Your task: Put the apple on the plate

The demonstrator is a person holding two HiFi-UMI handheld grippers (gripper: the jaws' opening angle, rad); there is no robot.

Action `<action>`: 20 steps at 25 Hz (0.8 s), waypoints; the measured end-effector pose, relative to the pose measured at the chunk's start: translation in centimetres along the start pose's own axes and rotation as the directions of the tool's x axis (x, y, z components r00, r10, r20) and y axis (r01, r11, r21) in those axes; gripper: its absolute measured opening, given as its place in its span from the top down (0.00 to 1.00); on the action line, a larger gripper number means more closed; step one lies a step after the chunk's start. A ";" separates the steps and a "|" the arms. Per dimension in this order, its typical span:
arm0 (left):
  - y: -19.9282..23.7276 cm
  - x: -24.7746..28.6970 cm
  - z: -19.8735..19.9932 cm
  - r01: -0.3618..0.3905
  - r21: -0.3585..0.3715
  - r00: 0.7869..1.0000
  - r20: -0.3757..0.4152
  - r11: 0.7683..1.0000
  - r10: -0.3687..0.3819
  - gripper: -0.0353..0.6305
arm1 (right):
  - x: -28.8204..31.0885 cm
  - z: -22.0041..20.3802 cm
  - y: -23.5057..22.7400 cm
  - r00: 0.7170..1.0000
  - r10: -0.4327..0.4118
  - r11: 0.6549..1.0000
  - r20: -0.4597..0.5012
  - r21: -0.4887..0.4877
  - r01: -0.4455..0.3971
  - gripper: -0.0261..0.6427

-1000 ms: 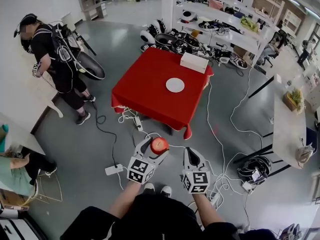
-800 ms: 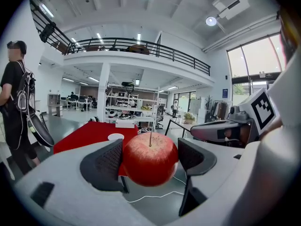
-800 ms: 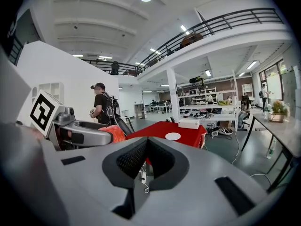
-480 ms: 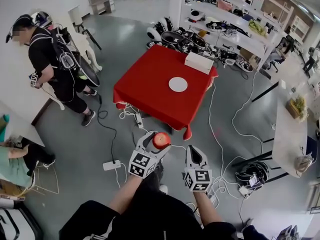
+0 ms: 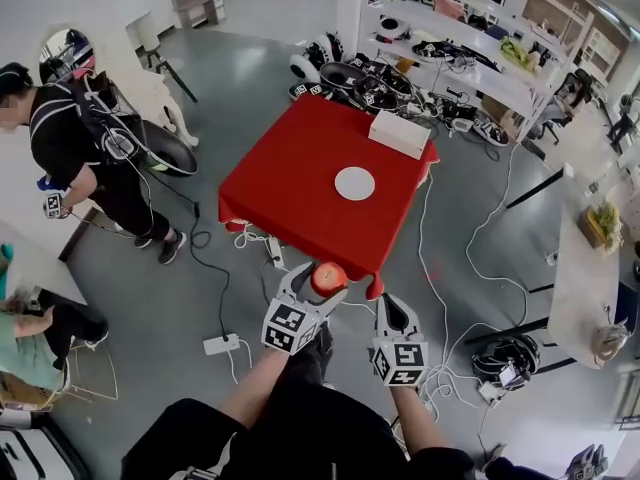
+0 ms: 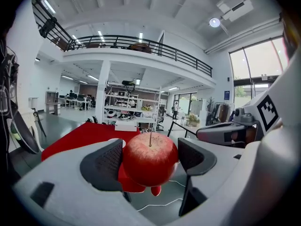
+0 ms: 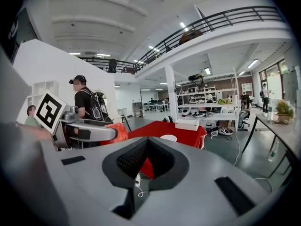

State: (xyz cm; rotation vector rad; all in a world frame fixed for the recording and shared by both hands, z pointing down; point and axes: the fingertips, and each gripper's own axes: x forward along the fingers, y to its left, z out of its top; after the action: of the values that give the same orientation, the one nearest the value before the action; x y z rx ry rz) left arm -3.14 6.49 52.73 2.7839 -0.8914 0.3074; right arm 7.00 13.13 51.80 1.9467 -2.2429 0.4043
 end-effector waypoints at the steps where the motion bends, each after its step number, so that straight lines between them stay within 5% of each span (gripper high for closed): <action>1: 0.8 0.9 0.1 0.003 0.000 1.000 -0.001 1.000 -0.003 0.39 | 1.1 0.1 -0.4 1.000 -0.002 1.000 -0.005 0.003 0.002 0.94; 20: 16.8 19.7 7.4 0.045 0.037 0.999 -0.026 0.998 -0.044 0.39 | 25.0 8.1 -8.7 1.000 -0.013 1.000 -0.026 0.007 0.014 0.94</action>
State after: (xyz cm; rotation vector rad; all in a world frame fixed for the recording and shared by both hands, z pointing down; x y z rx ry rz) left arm 3.64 -19.54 52.81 2.8231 -0.8245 0.3553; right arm 12.41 -14.01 52.07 1.9478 -2.2145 0.4342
